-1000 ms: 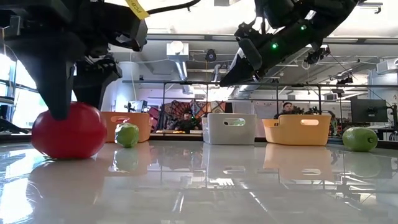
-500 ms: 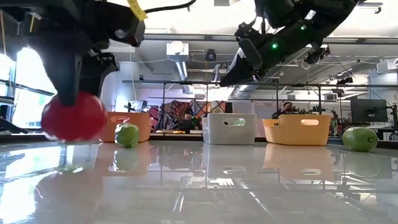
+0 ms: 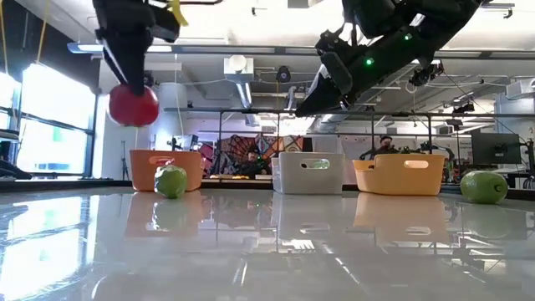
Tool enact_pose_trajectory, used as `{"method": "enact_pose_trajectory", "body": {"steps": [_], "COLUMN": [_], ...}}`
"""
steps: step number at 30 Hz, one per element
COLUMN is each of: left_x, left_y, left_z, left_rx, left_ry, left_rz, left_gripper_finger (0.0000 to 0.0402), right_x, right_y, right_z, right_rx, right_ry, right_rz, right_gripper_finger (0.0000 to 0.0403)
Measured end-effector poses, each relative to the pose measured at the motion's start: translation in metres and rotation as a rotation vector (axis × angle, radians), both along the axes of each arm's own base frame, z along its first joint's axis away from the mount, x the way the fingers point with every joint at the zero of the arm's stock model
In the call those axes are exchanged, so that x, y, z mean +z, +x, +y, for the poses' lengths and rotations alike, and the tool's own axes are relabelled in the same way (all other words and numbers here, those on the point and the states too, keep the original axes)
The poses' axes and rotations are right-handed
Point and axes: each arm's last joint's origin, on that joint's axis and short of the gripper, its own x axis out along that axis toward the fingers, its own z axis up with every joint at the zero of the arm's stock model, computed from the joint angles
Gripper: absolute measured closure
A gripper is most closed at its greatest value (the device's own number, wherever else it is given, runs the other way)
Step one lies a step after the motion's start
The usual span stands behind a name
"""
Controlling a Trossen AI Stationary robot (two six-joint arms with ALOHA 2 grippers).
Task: Sort produce into baskets
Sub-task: Put the tomato into the orange bin
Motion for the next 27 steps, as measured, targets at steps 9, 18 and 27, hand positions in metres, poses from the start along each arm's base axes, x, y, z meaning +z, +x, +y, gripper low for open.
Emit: {"method": "enact_pose_trajectory", "body": {"steps": [9, 18, 27], "left_x": [0.011, -0.006, -0.039], "left_y": [-0.023, -0.026, -0.021], "left_z": [0.091, 0.161, 0.188], "left_rx": [0.191, 0.242, 0.251], "left_ry": [0.114, 0.069, 0.030], "left_rz": [0.022, -0.015, 0.126], "left_gripper_finger": [0.0165, 0.0165, 0.0165], "right_x": [0.000, 0.000, 0.000], "right_y": [0.000, 0.000, 0.000], "right_z": [0.000, 0.000, 0.000], "right_rx": [0.000, 0.002, 0.003], "right_ry": [0.000, -0.004, -0.006], "right_rz": [-0.002, 0.002, 0.003], "right_gripper_finger": [0.0402, 0.0402, 0.0402]}}
